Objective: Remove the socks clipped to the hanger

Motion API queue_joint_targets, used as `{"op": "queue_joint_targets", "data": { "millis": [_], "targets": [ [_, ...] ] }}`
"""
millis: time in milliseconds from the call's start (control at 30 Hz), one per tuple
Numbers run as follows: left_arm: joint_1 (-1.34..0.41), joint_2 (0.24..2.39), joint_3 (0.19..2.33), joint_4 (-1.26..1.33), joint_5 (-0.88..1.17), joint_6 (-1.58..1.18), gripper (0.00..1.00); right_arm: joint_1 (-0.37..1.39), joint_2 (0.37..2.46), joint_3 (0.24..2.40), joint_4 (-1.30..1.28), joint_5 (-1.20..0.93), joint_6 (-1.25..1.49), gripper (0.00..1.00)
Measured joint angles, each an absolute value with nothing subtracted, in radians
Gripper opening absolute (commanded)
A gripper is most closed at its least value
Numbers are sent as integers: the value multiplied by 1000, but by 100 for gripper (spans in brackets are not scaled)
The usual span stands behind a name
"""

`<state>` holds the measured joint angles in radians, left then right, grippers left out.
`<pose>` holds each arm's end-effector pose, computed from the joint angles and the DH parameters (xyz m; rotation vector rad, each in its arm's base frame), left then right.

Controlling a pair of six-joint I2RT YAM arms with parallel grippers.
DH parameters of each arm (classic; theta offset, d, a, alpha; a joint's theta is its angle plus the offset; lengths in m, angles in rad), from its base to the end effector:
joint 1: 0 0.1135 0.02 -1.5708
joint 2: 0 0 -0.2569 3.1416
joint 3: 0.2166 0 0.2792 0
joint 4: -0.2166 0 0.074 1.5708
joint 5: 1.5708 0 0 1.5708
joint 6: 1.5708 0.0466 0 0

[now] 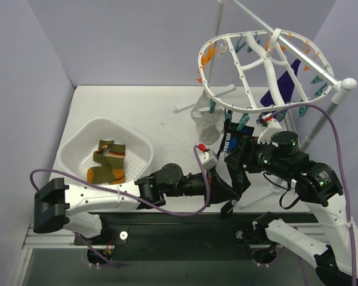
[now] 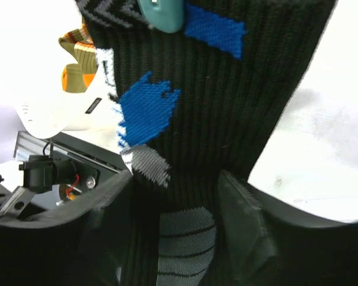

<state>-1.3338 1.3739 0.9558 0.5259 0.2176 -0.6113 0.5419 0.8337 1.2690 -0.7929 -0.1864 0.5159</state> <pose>0.0752 -0.3543 0.3224 0.8012 1.5301 -1.6838 0.1510 0.1010 0.4312 -0.1573 2.0194 0.8708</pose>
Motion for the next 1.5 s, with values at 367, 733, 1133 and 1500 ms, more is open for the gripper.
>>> {"op": "queue_joint_targets", "data": {
  "millis": [367, 733, 1133, 1500],
  "targets": [
    [-1341, 1377, 974, 488, 218, -597, 25, 542, 804, 1250, -793, -135, 526, 0],
    [-1254, 1295, 1073, 264, 218, -501, 66, 537, 717, 1231, -794, -103, 514, 0],
    [-1103, 1401, 1368, 257, 212, -530, 67, 537, 696, 1245, -805, -152, 496, 0],
    [-1150, 1530, 1425, 257, 67, -541, 66, 537, 683, 1281, -828, -184, 494, 0]
  ]
}}
